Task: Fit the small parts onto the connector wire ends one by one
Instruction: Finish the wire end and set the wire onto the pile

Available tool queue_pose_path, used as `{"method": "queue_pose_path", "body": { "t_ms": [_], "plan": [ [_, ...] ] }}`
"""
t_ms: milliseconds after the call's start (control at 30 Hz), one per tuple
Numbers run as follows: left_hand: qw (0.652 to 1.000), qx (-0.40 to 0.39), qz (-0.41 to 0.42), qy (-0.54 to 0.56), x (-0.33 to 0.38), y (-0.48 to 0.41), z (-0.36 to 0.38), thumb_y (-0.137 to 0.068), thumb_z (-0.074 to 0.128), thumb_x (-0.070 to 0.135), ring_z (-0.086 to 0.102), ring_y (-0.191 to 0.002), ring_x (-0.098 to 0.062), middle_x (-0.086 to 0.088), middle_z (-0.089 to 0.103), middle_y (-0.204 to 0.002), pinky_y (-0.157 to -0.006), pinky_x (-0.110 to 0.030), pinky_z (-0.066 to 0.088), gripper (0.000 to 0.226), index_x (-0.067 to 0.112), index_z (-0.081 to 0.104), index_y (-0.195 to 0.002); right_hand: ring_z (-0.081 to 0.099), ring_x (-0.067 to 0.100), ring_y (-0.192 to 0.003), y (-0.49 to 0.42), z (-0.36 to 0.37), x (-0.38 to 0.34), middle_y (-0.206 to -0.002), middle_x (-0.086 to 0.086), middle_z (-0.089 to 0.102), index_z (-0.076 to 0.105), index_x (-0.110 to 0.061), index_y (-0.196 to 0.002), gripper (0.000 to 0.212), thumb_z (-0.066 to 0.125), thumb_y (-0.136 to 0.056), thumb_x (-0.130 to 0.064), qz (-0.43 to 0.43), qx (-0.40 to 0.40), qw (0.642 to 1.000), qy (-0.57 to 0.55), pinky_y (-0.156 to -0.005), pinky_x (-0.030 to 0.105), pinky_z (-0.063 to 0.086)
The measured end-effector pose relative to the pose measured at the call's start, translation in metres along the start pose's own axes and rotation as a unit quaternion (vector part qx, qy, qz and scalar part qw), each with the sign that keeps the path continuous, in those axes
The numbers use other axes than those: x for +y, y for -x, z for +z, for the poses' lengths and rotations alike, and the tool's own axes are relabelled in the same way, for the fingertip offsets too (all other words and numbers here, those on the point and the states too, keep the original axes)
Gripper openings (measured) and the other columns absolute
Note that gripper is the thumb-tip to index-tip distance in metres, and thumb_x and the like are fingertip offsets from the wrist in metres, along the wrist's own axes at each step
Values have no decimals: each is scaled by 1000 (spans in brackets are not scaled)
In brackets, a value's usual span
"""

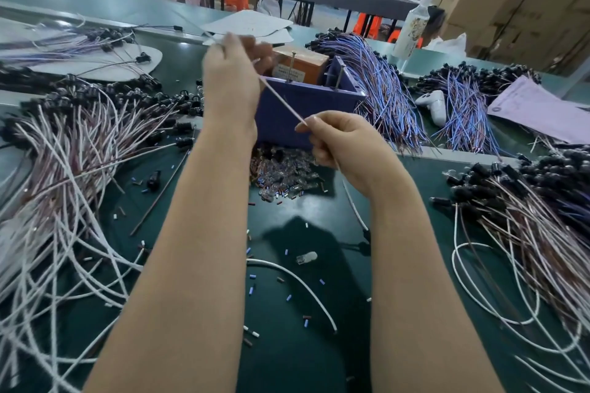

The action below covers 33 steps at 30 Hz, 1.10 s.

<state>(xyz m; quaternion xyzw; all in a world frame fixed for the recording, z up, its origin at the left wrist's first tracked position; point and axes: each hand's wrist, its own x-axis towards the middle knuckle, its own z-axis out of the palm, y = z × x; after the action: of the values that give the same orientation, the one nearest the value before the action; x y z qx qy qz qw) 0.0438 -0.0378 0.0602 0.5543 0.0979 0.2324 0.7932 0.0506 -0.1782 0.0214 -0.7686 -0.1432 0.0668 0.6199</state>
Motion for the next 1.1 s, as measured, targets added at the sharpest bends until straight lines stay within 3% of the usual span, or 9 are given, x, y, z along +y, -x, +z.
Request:
{"method": "queue_pose_path", "body": {
  "t_ms": [67,133,200,267,367,467,667,867,1100],
  "plan": [
    [993,51,-5,108,7,-5,-1,-105,25,29,47,-53,-7,2,51,-65,-50,-19,41,33,10,51,-96,56,9,-50,2,6,-5,-59,-1,55,60,-7,-84,23,44,-100,-10,34,-41,997,-49,-56,21,53],
    [987,100,28,124,14,-12,-2,-105,21,36,33,-48,-8,4,37,-58,-45,-20,30,43,6,53,-106,65,15,-54,3,21,-15,-58,3,61,53,-4,-86,22,39,-102,-8,67,-87,986,-123,-60,25,57],
    [988,113,69,80,22,-16,-2,-105,19,38,33,-50,-9,4,36,-59,-51,-23,31,47,9,55,-102,68,21,-57,1,38,-22,-59,8,66,48,-3,-87,21,34,-103,-7,96,-100,972,-187,-61,28,58],
    [990,72,114,-40,28,-13,-1,-105,22,34,38,-50,-8,6,39,-60,-56,-24,35,43,14,52,-82,70,25,-67,-3,50,-22,-70,13,72,46,-5,-88,20,33,-103,-8,121,-85,961,-233,-68,32,59],
    [956,-19,145,-254,25,-7,0,-104,32,30,44,-41,1,8,46,-61,-48,-15,40,38,18,53,-74,68,32,-87,-12,49,-9,-83,9,72,57,-8,-90,15,45,-99,-11,93,30,993,-66,-80,40,54],
    [916,-68,114,-379,10,-8,-8,-101,40,23,44,-47,-7,3,51,-61,-47,-21,36,35,14,66,-79,55,16,-73,-20,30,3,-73,-4,60,65,-11,-89,13,54,-93,-17,29,169,979,109,-66,29,43],
    [878,-194,-50,-435,-7,-13,-15,-94,39,6,40,-37,-11,-3,50,-53,-38,-12,28,31,9,60,-72,46,2,-36,-22,2,10,-64,6,61,48,-12,-81,19,42,-99,-9,26,227,972,-47,-42,17,43],
    [859,-251,-59,-442,-9,-13,-18,-97,37,8,40,-29,-5,6,49,-41,-35,-11,30,33,10,58,-71,47,9,-52,-30,-1,17,-65,-1,60,55,-12,-98,9,45,-97,-12,14,243,969,25,-58,28,40],
    [840,-283,-53,-459,-5,-10,-17,-98,38,10,42,-31,-4,8,51,-38,-35,-12,33,31,10,60,-76,48,11,-57,-33,0,22,-68,4,66,51,-17,-99,9,52,-92,-10,-17,267,963,42,-65,35,40]
  ]
}}
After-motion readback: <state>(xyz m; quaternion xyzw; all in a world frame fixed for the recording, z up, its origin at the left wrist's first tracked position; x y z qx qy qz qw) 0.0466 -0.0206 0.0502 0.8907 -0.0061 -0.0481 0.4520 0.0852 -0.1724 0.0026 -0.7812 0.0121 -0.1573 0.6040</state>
